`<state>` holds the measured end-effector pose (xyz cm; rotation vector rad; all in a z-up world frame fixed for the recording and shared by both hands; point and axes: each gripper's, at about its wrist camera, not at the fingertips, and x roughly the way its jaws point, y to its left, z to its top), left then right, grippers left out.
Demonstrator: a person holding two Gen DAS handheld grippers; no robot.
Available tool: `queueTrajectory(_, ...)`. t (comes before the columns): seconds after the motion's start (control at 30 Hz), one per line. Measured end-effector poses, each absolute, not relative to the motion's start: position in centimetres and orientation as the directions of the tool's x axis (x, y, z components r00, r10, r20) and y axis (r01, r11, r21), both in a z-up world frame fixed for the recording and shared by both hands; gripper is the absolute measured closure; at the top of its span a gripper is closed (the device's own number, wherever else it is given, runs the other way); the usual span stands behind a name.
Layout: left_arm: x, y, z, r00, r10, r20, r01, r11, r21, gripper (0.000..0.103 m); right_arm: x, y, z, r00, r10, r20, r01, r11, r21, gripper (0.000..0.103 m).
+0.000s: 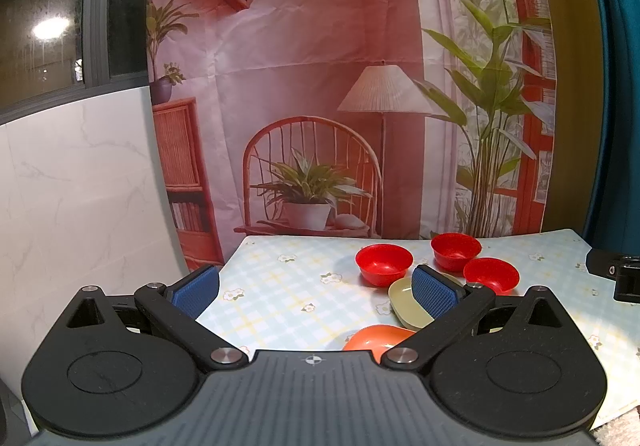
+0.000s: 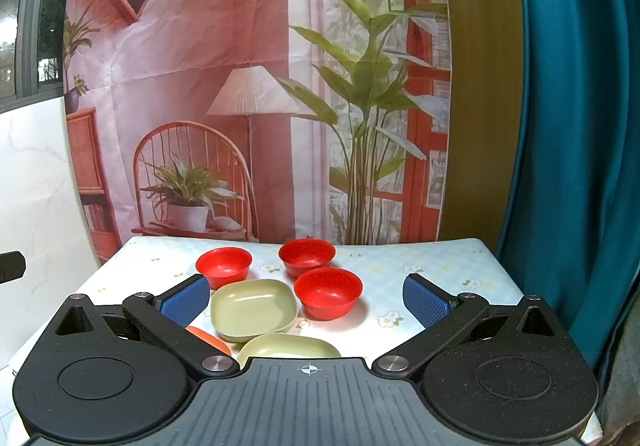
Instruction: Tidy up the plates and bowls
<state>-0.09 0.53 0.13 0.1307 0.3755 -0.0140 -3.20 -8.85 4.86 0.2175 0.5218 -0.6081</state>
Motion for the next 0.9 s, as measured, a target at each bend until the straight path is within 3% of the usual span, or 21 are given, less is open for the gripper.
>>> queueTrajectory(0.9, -0.21, 0.44, 0.05, 0.924, 0.009, -0.383, 0.039, 0.992, 0.117, 0.000, -3.01, -8.54, 4.79, 0.696, -0.489, -0.525, 0.595, 0.803, 0.041, 0.000)
